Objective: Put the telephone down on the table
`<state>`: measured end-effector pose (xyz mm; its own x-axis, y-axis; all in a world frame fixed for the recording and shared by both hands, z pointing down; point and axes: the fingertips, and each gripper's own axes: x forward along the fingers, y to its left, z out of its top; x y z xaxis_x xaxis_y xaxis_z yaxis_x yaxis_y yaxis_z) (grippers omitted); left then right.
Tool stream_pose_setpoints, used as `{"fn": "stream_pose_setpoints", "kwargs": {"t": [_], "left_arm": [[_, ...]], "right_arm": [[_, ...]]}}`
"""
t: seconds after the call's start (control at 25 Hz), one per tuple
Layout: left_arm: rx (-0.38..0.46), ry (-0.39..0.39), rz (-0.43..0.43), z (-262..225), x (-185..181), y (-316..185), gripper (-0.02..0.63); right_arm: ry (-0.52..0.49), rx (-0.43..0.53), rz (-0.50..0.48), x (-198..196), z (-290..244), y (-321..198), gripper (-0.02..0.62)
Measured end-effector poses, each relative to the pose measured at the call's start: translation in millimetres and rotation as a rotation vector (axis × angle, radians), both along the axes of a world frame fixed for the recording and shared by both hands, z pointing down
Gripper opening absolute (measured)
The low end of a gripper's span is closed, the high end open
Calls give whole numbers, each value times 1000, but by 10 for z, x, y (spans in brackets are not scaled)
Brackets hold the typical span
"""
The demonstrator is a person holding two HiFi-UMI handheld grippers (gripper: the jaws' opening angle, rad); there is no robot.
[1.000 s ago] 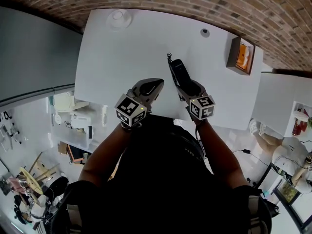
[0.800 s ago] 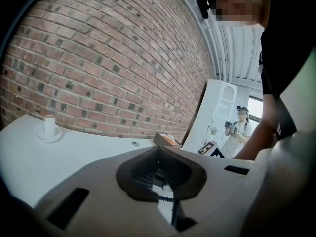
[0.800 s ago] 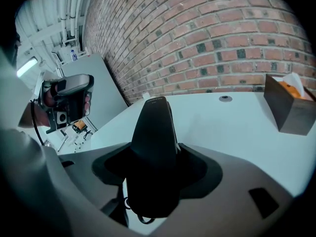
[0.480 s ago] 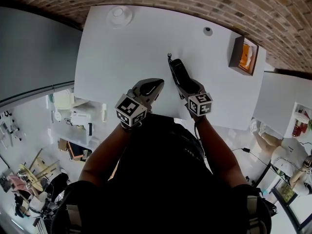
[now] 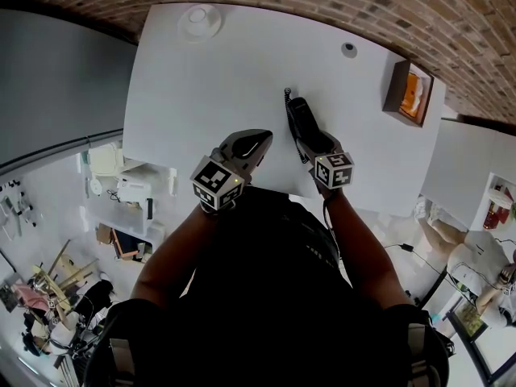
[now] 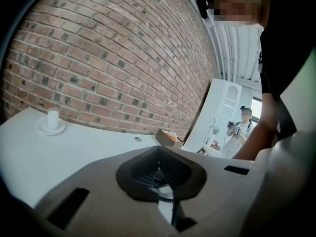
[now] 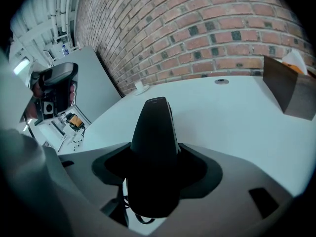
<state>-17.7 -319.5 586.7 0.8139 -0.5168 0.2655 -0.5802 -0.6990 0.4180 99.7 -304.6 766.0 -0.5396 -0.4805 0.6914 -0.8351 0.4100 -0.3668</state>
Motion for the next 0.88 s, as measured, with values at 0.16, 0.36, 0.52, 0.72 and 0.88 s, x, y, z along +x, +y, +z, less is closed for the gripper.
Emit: {"fn": "stream_pose_setpoints", "kwargs": {"t": [0.16, 0.36, 0.52, 0.72, 0.88], "left_arm": [[-12, 7, -9, 11, -21, -27, 8], [-6, 16, -5, -36, 31, -71, 8], [-16, 26, -3, -42, 53, -98, 8], [-18, 26, 7, -61, 78, -73, 8], [-23, 25, 7, -51, 54, -73, 8]], "right_arm": [[7, -11, 1, 34, 60, 0, 278], [27, -13, -5, 89, 126, 1, 278], [52, 6, -32, 99, 152, -24, 278], [67, 9, -48, 125, 200, 34, 278], [92, 12, -62, 128, 236, 48, 278]]}}
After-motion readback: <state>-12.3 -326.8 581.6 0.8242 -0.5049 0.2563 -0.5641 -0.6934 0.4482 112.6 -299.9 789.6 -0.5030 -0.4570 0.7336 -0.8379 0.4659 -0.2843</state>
